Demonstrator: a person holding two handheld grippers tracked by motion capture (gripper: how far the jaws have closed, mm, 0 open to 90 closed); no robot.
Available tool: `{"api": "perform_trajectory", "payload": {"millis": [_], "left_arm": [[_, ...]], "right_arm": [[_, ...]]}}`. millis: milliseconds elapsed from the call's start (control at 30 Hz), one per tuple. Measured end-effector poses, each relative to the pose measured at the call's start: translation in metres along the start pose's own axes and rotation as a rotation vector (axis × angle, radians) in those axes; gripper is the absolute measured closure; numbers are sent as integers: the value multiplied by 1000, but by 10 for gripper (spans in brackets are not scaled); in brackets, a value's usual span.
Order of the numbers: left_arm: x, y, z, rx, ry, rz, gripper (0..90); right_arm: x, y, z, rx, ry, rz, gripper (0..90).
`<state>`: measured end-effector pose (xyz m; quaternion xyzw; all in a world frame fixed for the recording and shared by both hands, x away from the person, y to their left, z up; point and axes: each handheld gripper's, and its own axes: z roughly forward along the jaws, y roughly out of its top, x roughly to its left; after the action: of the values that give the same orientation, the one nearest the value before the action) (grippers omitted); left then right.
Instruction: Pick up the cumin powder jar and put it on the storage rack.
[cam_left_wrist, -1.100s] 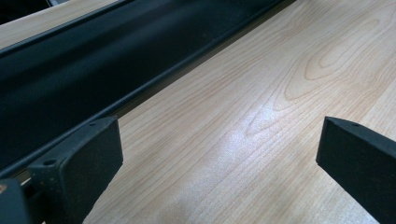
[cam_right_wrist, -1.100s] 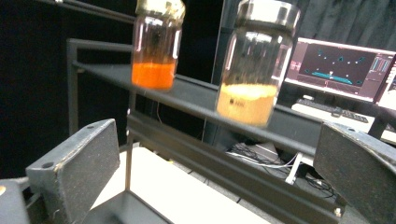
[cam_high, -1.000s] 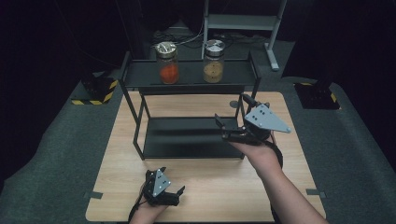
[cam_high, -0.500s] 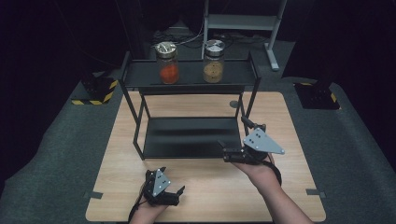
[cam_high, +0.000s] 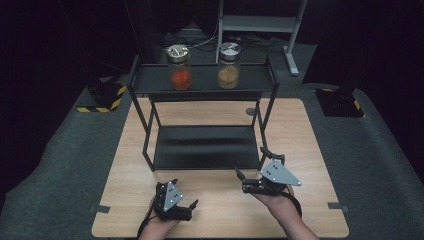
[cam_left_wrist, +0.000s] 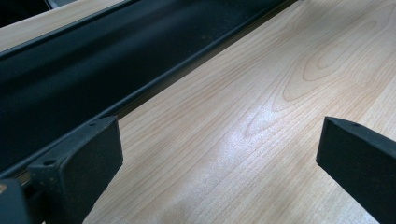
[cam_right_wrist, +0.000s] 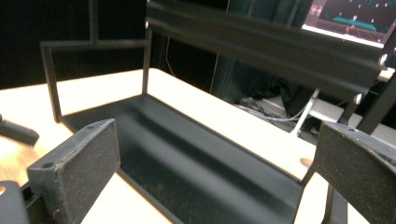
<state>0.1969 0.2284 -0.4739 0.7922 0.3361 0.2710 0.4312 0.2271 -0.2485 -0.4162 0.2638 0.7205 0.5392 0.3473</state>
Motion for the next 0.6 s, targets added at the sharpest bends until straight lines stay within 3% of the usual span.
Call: {"api": "perform_trajectory", "payload": {"millis": [600], "left_arm": [[-6, 2, 1, 13, 14, 34, 8]], "right_arm": [[13, -62, -6, 179, -29, 12, 0]]}}
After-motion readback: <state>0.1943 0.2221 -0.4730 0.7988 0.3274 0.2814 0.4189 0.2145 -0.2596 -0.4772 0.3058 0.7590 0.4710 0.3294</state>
